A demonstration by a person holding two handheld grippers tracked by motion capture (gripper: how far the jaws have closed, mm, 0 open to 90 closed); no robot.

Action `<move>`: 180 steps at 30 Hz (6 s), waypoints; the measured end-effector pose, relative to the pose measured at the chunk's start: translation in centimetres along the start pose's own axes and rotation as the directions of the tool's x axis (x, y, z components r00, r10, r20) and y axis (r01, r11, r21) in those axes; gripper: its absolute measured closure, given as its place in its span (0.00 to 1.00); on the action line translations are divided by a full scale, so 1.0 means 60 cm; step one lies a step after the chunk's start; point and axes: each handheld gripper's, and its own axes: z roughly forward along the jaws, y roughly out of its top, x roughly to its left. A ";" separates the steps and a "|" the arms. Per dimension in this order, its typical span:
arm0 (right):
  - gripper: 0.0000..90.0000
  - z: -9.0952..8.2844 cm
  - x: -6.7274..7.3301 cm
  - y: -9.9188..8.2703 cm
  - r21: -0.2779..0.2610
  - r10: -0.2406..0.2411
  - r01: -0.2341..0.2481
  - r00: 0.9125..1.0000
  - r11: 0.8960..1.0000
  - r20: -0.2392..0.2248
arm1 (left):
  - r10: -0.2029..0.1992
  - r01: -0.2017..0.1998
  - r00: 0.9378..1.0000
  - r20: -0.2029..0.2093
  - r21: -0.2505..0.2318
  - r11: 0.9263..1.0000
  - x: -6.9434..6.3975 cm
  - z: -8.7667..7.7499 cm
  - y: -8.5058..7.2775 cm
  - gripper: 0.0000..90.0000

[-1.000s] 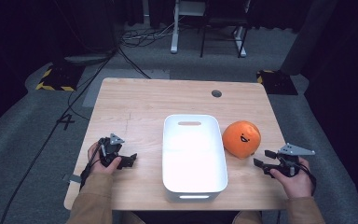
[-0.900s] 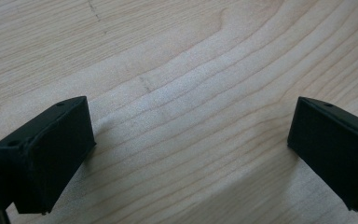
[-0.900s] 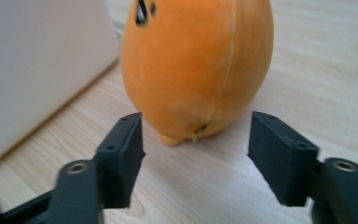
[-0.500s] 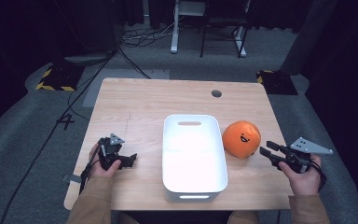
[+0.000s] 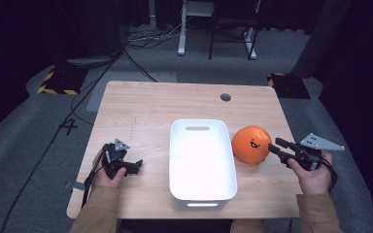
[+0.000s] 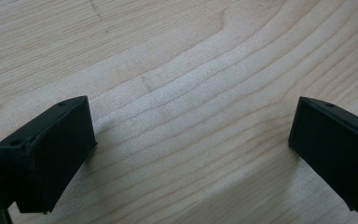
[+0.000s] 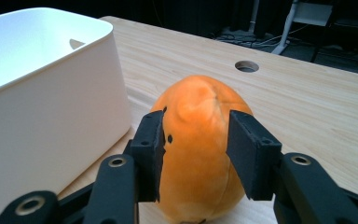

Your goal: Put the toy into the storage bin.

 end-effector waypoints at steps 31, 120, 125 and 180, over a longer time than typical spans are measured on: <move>0.76 0.096 -0.037 -0.001 0.003 0.038 -0.038 0.997 0.999 -0.067 | -0.009 0.009 1.000 -0.007 -0.009 1.000 -0.003 0.001 -0.001 0.01; 0.89 0.024 0.111 0.271 -0.163 -0.284 0.247 0.919 0.955 -0.274 | -0.010 0.009 1.000 -0.009 -0.009 1.000 -0.003 0.001 -0.001 0.01; 0.89 0.037 0.121 0.274 -0.158 -0.287 0.250 0.913 0.955 -0.291 | -0.008 0.008 1.000 -0.005 -0.006 1.000 -0.003 0.001 -0.001 0.01; 0.89 0.209 0.226 0.209 -0.035 -0.300 0.315 0.854 0.948 -0.425 | -0.008 0.008 1.000 -0.007 -0.007 1.000 -0.003 0.001 -0.001 0.01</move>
